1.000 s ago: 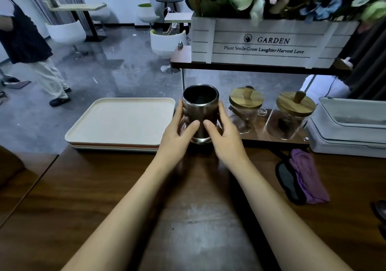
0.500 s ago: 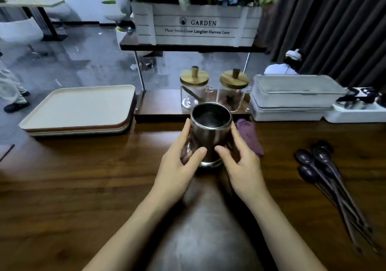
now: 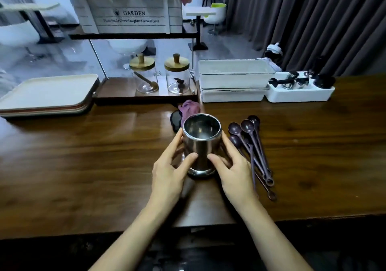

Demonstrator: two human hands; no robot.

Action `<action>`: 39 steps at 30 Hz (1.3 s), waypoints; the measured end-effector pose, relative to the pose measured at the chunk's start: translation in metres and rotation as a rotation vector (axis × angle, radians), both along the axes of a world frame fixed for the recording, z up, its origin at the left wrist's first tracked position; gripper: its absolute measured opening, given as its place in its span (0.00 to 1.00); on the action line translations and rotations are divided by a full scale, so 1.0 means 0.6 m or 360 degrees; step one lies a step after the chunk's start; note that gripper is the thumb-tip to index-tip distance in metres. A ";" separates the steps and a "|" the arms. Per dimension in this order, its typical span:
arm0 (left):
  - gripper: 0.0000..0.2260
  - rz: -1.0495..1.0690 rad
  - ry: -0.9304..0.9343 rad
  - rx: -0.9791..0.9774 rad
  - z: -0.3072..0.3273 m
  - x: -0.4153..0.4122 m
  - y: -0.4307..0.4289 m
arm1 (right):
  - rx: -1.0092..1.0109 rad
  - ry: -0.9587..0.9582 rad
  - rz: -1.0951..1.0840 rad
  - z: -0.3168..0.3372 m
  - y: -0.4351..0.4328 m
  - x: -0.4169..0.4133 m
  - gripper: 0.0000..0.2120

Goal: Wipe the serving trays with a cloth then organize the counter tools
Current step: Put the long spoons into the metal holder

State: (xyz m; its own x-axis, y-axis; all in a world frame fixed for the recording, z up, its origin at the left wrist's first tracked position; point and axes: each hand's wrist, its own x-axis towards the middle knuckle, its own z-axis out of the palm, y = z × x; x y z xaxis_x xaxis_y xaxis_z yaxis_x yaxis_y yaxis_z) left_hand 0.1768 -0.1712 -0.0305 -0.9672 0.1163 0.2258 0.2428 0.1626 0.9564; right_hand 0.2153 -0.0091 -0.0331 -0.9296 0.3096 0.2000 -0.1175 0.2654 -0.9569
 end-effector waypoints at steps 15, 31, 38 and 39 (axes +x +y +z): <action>0.33 0.0118 0.0029 -0.0070 -0.036 0.001 0.011 | -0.0037 -0.0054 0.0108 -0.025 0.014 -0.012 0.33; 0.37 0.0000 0.0041 -0.0241 -0.066 -0.017 0.004 | 0.0612 -0.0142 -0.0398 -0.013 0.120 0.012 0.19; 0.38 0.0018 0.0045 -0.0337 -0.065 -0.018 0.011 | 0.0905 -0.0230 -0.0427 -0.044 0.178 -0.019 0.17; 0.38 0.0025 0.0048 -0.0371 -0.065 -0.018 0.013 | 0.0929 -0.0237 -0.0411 -0.044 0.184 -0.024 0.17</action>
